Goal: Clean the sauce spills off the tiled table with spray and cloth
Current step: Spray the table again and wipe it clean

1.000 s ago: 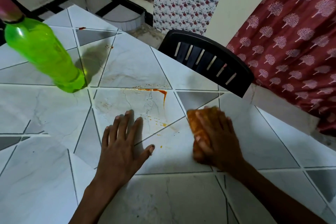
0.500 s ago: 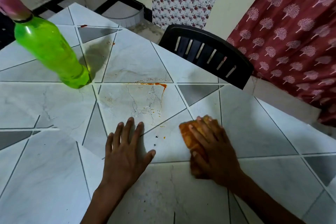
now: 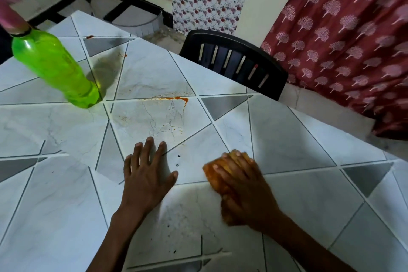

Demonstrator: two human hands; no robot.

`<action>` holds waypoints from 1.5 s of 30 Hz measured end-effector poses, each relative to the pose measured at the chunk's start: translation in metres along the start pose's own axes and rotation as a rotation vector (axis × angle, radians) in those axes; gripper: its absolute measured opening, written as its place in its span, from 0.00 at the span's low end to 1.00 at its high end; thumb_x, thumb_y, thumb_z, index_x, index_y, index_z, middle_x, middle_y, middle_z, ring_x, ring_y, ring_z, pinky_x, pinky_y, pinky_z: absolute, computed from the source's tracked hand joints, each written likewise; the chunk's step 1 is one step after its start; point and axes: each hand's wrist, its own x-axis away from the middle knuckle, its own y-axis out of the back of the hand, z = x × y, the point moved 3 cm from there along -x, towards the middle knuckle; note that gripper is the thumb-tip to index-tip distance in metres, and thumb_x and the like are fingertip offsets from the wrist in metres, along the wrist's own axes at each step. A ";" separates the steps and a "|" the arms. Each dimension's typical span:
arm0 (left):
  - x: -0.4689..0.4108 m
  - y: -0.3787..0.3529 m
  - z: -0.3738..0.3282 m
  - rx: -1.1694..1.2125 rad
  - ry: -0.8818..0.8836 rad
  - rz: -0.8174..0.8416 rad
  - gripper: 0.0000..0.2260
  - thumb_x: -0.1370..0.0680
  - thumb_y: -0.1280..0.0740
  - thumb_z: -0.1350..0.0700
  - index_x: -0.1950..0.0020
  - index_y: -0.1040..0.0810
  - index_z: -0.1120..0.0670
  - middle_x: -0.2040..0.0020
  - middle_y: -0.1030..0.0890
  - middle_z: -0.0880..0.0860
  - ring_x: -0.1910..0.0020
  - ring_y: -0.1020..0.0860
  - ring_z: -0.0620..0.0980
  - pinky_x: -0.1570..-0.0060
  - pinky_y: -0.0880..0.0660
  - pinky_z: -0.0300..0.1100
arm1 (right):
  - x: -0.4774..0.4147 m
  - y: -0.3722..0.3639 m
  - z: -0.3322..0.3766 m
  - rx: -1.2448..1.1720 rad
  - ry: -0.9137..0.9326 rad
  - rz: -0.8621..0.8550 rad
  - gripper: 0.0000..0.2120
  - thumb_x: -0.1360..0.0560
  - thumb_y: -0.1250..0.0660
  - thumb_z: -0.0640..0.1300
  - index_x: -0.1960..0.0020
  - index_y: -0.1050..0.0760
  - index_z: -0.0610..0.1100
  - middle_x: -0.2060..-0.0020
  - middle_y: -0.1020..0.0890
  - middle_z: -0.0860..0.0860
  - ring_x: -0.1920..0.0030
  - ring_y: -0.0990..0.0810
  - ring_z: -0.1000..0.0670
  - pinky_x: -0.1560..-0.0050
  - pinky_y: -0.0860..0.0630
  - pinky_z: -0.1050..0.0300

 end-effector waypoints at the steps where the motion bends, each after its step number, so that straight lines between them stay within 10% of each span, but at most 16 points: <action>1: 0.001 0.000 -0.004 -0.002 -0.019 -0.011 0.37 0.29 0.44 0.32 0.21 0.41 0.44 0.20 0.45 0.52 0.22 0.46 0.59 0.27 0.43 0.60 | 0.009 0.001 -0.024 0.016 -0.046 0.000 0.32 0.23 0.40 0.55 0.20 0.40 0.51 0.19 0.42 0.48 0.19 0.47 0.41 0.24 0.44 0.36; 6: 0.014 -0.012 -0.050 -0.002 -0.184 -0.022 0.34 0.25 0.43 0.34 0.20 0.45 0.43 0.19 0.45 0.49 0.21 0.46 0.55 0.27 0.42 0.56 | -0.043 0.004 -0.081 0.064 -0.630 -0.074 0.37 0.26 0.44 0.59 0.19 0.44 0.52 0.21 0.39 0.44 0.23 0.40 0.34 0.27 0.40 0.32; 13: 0.011 -0.034 -0.122 0.004 -0.279 0.090 0.35 0.26 0.48 0.33 0.20 0.45 0.44 0.19 0.45 0.50 0.21 0.47 0.57 0.27 0.43 0.57 | 0.079 0.001 -0.029 -0.045 -0.348 -0.108 0.35 0.25 0.36 0.54 0.20 0.40 0.52 0.20 0.39 0.49 0.20 0.45 0.40 0.24 0.44 0.35; 20: 0.024 -0.053 -0.207 -0.048 -0.497 0.144 0.35 0.27 0.47 0.34 0.21 0.41 0.45 0.20 0.41 0.50 0.22 0.42 0.56 0.28 0.40 0.55 | 0.109 0.019 -0.171 0.055 -0.951 -0.118 0.33 0.22 0.54 0.58 0.18 0.49 0.51 0.23 0.37 0.43 0.23 0.41 0.34 0.25 0.47 0.33; 26: 0.038 -0.077 -0.255 -0.035 -0.510 0.180 0.34 0.27 0.46 0.35 0.23 0.36 0.48 0.23 0.35 0.52 0.24 0.37 0.58 0.32 0.35 0.57 | 0.203 0.006 -0.078 -0.045 -0.562 -0.152 0.33 0.24 0.40 0.54 0.20 0.42 0.54 0.20 0.40 0.51 0.19 0.48 0.41 0.23 0.47 0.36; 36: 0.104 -0.116 -0.362 -0.056 -0.673 0.273 0.38 0.28 0.48 0.31 0.22 0.39 0.48 0.21 0.41 0.52 0.22 0.42 0.56 0.28 0.41 0.54 | 0.244 0.020 -0.234 -0.037 -1.151 -0.199 0.33 0.26 0.44 0.58 0.22 0.36 0.51 0.22 0.35 0.45 0.24 0.38 0.35 0.27 0.39 0.32; 45: 0.121 -0.142 -0.379 -0.210 -0.712 0.403 0.37 0.26 0.51 0.37 0.21 0.41 0.55 0.20 0.45 0.60 0.24 0.42 0.67 0.29 0.37 0.62 | 0.410 -0.018 -0.062 -0.095 -0.948 -0.188 0.37 0.25 0.40 0.58 0.18 0.45 0.53 0.18 0.46 0.47 0.19 0.50 0.37 0.25 0.41 0.32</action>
